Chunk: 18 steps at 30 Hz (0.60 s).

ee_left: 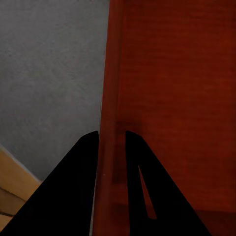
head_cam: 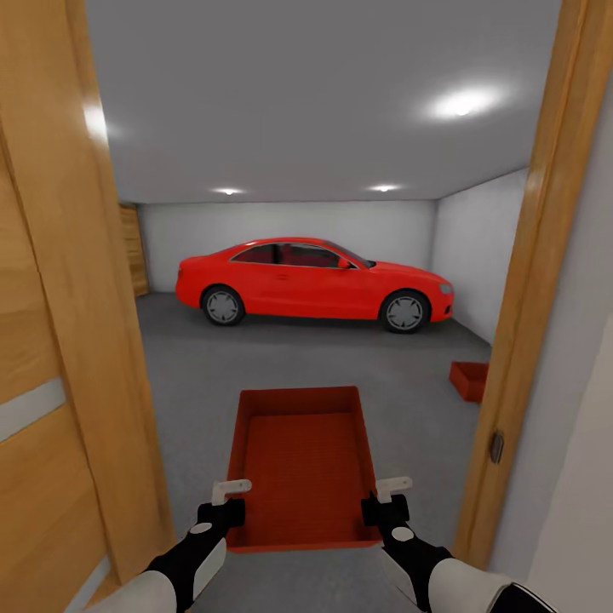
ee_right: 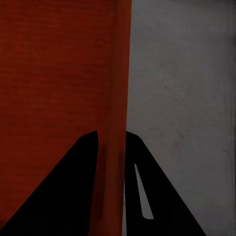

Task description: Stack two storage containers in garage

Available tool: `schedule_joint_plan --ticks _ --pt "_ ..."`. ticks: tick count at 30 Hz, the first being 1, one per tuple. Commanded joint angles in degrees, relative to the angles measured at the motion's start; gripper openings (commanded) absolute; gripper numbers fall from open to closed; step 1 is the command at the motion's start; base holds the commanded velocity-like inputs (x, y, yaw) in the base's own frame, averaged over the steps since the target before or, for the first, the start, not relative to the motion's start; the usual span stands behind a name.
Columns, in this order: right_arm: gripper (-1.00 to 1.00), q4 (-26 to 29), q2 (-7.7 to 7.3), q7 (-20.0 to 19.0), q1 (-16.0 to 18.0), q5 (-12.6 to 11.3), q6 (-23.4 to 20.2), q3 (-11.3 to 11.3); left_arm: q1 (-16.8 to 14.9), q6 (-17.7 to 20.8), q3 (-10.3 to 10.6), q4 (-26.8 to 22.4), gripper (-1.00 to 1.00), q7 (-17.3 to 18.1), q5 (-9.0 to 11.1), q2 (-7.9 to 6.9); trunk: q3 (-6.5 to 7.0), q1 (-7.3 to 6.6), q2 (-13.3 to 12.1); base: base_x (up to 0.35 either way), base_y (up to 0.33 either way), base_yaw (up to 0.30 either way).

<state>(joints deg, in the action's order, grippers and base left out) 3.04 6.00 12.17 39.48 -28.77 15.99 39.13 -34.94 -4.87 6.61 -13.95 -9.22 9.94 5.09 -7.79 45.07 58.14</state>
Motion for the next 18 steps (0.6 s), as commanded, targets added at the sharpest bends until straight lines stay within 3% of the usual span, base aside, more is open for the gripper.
schedule_joint_plan --ticks 1,6,18 --pt "-1.0 0.06 0.07 -0.22 0.07 -0.23 -0.26 -4.41 0.0 -1.63 1.13 -0.13 -1.0 -1.49 -0.27 -0.43 -0.09 0.04 0.06 0.281 0.244 -0.286" --pt "-1.0 0.04 0.07 -0.22 0.07 -0.23 -0.26 -4.41 -0.02 -1.72 1.13 -0.48 -1.0 -1.77 -0.34 -0.36 -0.09 0.04 0.06 0.12 0.09 -0.116" --pt "-1.0 0.04 0.07 -0.22 0.07 -0.23 -0.43 -4.41 0.0 -1.49 1.13 -0.55 -1.0 -2.2 -0.35 -0.13 -0.09 0.04 0.06 0.011 0.004 -0.005"
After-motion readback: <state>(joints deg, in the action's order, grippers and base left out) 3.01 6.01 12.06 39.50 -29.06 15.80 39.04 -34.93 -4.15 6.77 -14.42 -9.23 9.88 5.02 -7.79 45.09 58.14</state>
